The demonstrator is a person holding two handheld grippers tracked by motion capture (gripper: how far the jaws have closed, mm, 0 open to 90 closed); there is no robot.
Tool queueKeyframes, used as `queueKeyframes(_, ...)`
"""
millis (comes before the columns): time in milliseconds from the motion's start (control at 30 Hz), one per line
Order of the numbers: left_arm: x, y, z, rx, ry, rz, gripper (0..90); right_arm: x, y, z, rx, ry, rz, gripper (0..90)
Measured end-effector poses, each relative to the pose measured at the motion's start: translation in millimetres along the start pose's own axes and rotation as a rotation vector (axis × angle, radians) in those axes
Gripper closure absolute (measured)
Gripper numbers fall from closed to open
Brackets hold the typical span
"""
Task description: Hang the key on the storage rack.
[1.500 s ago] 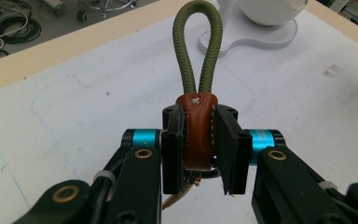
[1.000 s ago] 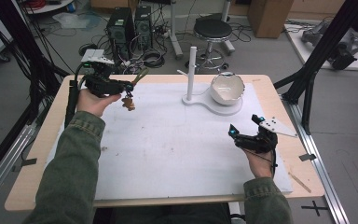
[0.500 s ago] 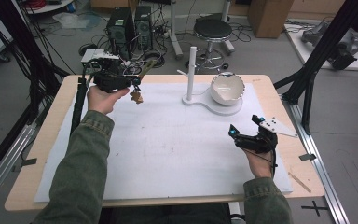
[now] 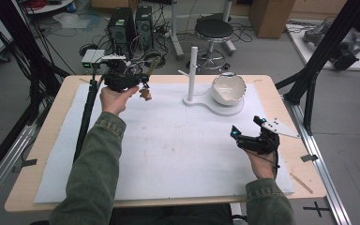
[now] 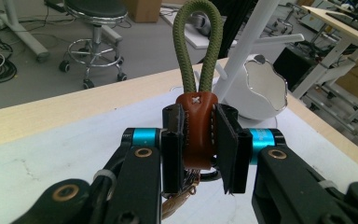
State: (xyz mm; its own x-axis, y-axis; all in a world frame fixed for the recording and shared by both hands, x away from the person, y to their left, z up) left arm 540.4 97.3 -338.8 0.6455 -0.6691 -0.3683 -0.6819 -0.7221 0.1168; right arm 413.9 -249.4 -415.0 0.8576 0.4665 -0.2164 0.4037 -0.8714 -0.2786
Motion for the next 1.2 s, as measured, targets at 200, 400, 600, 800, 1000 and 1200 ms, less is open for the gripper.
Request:
queueKeyframes(200, 10.8, -1.7, 1.6, -0.038, 0.049, 0.027, 73.0, 1.4, -1.4, 0.9, -0.008, -0.005, -0.006, 0.5)
queueKeyframes(400, 27.4, 6.0, 8.6, -0.041, 0.039, 0.037, 73.0, 1.6, -1.2, 0.7, -0.01, -0.003, -0.006, 0.4)
queueKeyframes(600, 41.5, 12.7, 15.0, -0.008, 0.017, 0.025, 73.0, 1.2, -1.9, 0.6, -0.007, -0.002, -0.008, 0.5)
queueKeyframes(800, 53.0, 21.1, 16.2, 0.009, 0.009, 0.013, 73.0, 1.9, -2.4, 1.1, -0.006, -0.005, -0.012, 0.5)
queueKeyframes(1000, 65.0, 28.7, 21.4, 0.004, -0.009, 0.03, 73.0, 2.3, -2.7, 0.6, -0.012, -0.001, -0.016, 0.5)
queueKeyframes(1200, 70.8, 29.5, 25.6, -0.017, -0.016, 0.039, 73.0, 1.8, -3.1, 0.9, 0.0, -0.004, -0.019, 0.5)
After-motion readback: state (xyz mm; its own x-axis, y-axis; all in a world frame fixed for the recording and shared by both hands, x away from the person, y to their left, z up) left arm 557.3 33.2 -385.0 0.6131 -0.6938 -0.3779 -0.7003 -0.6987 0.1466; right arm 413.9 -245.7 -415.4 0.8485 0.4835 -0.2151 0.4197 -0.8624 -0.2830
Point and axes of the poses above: each handheld gripper's, and its own axes: x roughly forward along the jaws, z roughly out of its underside, y roughly to its right, the point moved 10 cm from there along x, roughly forward along the jaws, and after that the axes turned 12 degrees about x, right-handed, at the moved point
